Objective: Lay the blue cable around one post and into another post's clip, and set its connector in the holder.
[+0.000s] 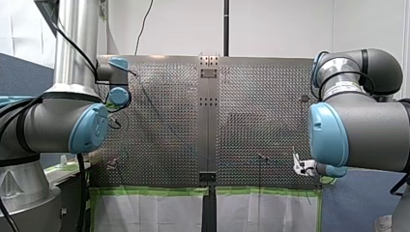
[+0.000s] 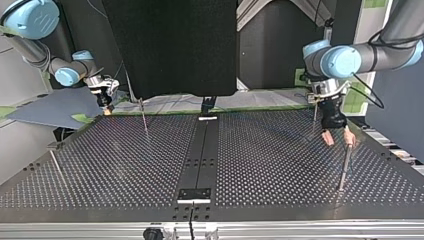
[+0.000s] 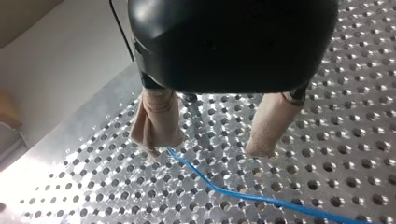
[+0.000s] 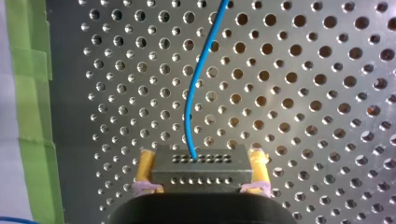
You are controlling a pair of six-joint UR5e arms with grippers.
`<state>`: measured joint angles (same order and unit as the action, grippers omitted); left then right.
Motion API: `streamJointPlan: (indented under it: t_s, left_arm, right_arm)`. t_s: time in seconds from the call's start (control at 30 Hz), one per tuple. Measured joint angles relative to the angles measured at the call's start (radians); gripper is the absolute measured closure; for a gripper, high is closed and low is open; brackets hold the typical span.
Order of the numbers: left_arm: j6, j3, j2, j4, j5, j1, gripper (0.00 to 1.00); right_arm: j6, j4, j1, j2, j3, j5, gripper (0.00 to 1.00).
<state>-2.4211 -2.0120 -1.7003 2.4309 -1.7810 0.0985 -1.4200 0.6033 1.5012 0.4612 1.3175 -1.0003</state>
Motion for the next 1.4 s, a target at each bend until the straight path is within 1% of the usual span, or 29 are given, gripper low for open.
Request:
streamJointPlan:
  t_s: [0.17, 0.3, 0.4, 0.5, 0.67, 0.87, 1.0, 1.1, 1.27, 1.4]
  left_arm:
    - [-0.050, 0.029, -0.024, 0.013, -0.028, 0.002, 0.00]
    - [-0.097, 0.057, -0.066, 0.047, -0.065, 0.000, 0.00]
    - [-0.129, 0.066, -0.087, 0.060, -0.094, -0.001, 0.00]
    - [-0.163, 0.071, -0.094, 0.063, -0.109, 0.004, 0.00]
    - [-0.219, 0.075, -0.096, 0.062, -0.103, 0.010, 0.00]
    - [-0.285, 0.079, -0.101, 0.037, -0.061, 0.013, 0.00]
    - [-0.321, 0.097, -0.125, 0.041, -0.044, 0.015, 0.00]
    - [-0.354, 0.105, -0.145, 0.051, -0.050, 0.016, 0.00]
    - [-0.403, 0.107, -0.152, 0.058, -0.070, 0.017, 0.00]
    - [-0.429, 0.107, -0.153, 0.059, -0.077, 0.017, 0.00]
  right_arm:
    - [-0.001, 0.002, 0.000, 0.000, 0.000, 0.000, 1.00]
    - [-0.002, 0.003, -0.002, 0.000, 0.000, 0.002, 1.00]
    - [-0.003, 0.003, -0.004, 0.000, 0.000, 0.003, 1.00]
    - [-0.003, 0.004, -0.003, -0.001, 0.000, 0.003, 1.00]
    - [-0.004, 0.006, -0.001, -0.001, 0.000, 0.003, 1.00]
    - [-0.003, 0.006, 0.000, -0.001, 0.000, 0.003, 1.00]
    - [-0.002, 0.005, 0.000, -0.001, 0.000, 0.003, 1.00]
    - [-0.001, 0.004, 0.000, -0.002, 0.000, 0.003, 1.00]
    - [0.002, 0.002, 0.000, -0.002, 0.000, 0.002, 1.00]
    - [0.014, 0.000, 0.000, -0.002, 0.000, -0.002, 1.00]
